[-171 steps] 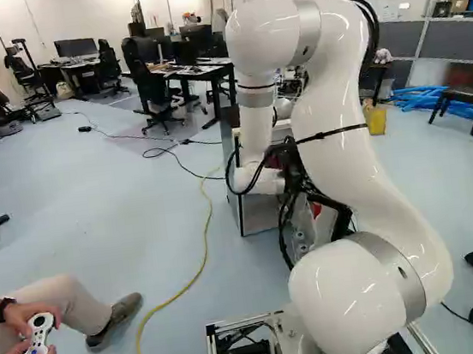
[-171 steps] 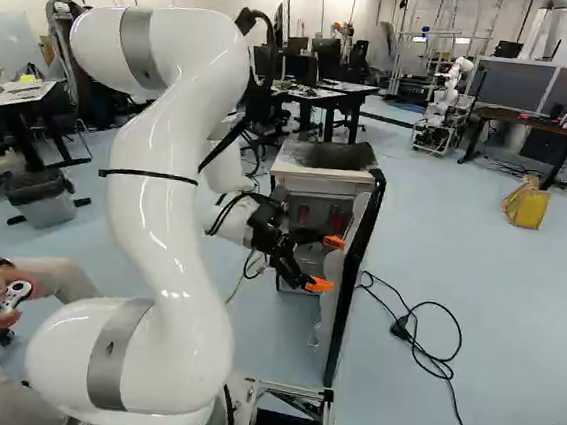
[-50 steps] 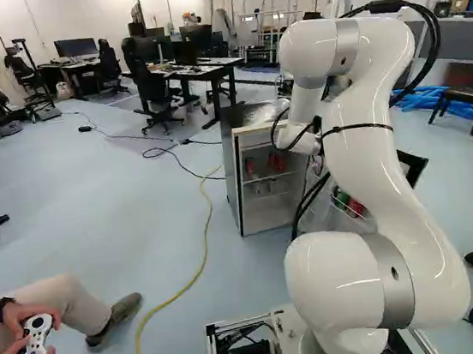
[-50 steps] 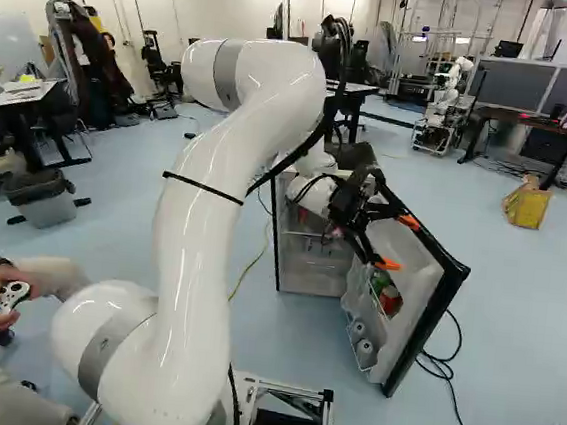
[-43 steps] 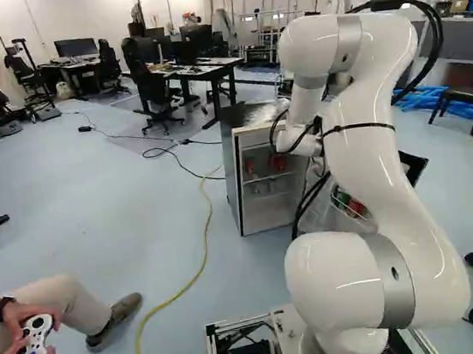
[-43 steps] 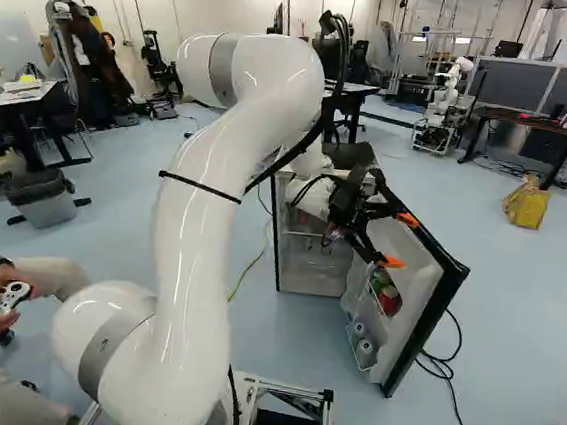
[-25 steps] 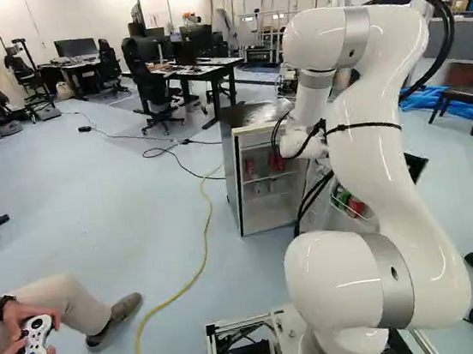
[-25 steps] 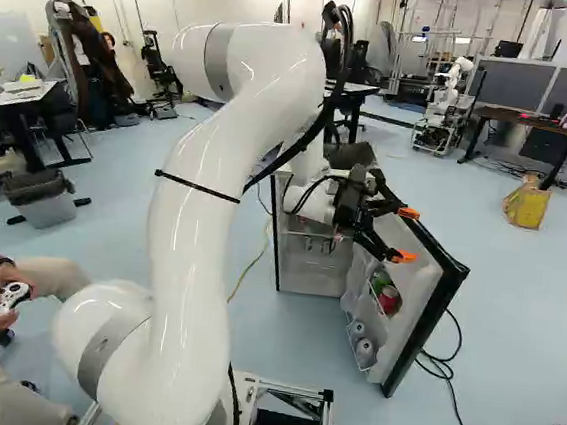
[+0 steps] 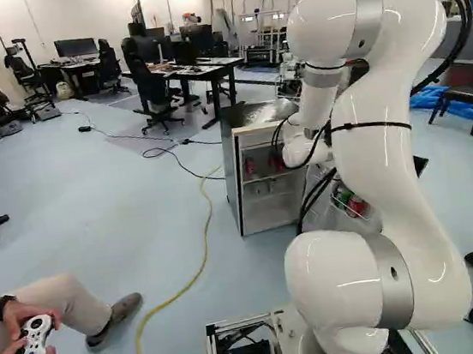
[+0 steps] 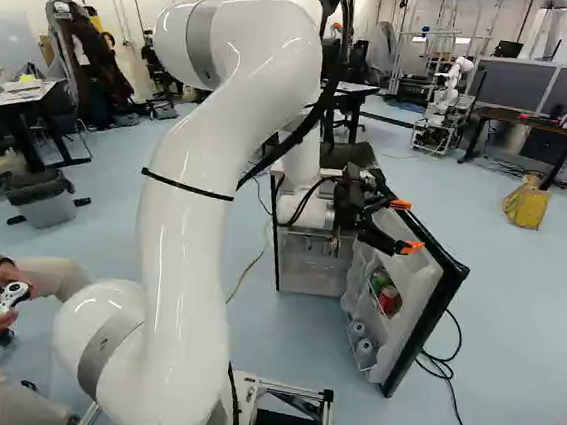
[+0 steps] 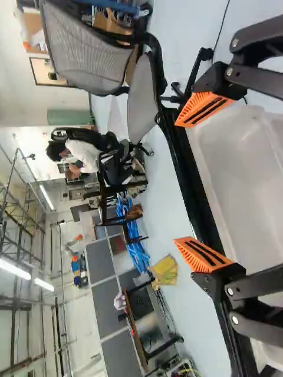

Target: Grab a drink from the fridge

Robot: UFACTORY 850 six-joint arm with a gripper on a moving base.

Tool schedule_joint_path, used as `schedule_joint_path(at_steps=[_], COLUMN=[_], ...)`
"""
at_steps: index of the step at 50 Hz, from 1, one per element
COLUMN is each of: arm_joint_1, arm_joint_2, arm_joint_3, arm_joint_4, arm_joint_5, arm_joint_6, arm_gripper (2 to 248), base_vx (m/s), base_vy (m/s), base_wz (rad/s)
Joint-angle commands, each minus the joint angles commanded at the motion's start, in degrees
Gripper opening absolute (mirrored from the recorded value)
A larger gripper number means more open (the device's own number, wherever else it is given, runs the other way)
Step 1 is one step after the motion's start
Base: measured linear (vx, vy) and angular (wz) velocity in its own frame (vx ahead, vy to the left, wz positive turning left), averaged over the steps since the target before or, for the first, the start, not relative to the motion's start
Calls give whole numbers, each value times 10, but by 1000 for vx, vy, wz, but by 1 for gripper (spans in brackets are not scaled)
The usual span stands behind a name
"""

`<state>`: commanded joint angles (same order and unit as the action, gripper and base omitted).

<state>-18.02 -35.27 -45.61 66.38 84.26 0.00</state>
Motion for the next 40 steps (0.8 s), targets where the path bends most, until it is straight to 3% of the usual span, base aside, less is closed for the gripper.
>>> schedule_joint_path(at_steps=[40], arm_joint_1=[10], arm_joint_2=[97], arm_joint_3=[150], arm_joint_4=[-241], arm_joint_5=[0], arm_joint_6=[0], arm_gripper=[247], base_vx=[0], base_vy=[0], base_wz=[0])
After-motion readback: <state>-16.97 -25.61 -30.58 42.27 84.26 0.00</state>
